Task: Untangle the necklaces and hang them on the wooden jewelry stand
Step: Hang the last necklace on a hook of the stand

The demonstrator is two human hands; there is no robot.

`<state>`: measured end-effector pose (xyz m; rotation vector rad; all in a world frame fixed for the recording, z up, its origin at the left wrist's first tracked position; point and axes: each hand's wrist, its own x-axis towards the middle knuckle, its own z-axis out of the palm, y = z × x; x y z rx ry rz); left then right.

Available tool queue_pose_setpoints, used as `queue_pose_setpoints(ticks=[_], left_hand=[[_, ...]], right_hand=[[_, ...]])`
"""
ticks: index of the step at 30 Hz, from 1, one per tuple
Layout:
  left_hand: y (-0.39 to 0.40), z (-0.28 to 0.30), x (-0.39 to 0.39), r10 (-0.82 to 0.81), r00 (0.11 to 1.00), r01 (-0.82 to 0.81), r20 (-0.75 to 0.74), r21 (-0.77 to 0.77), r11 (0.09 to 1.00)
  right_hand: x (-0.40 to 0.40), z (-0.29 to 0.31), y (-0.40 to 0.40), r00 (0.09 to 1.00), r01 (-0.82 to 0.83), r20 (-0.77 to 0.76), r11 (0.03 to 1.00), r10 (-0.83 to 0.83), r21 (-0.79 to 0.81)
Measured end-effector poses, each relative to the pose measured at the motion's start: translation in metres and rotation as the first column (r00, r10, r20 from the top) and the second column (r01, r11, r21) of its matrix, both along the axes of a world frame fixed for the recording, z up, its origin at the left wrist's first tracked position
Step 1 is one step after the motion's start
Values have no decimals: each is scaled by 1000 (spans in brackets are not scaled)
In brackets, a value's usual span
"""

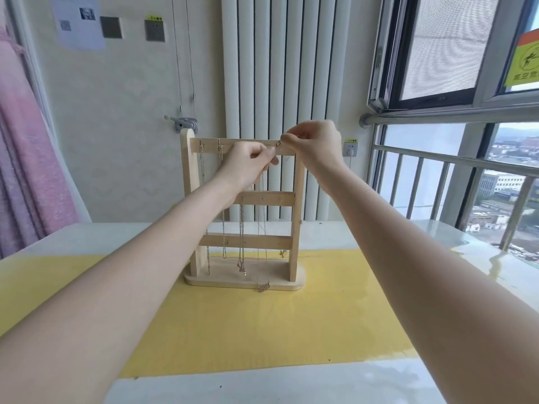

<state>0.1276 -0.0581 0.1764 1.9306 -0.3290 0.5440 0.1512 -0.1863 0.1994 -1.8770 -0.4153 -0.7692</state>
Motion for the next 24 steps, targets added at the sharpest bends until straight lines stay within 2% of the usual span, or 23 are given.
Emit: queue_pose_setpoints(ticks=[6, 9, 15, 24], left_hand=[[-4, 0, 20, 192, 972, -197, 136, 23, 980], [-8, -4, 22, 237, 953, -258, 191, 92, 962], [-8, -26, 20, 205, 962, -220, 182, 69, 973], [-4, -29, 6, 204, 968, -220, 147, 107, 970]], right_hand=[[16, 5, 12, 957, 289, 31, 937, -289, -194], [15, -2, 13, 933, 360, 108, 869, -344, -339], [9, -38, 8, 927, 371, 107, 847, -358, -381], [-2, -47, 11, 940, 317, 28, 837, -341, -447]])
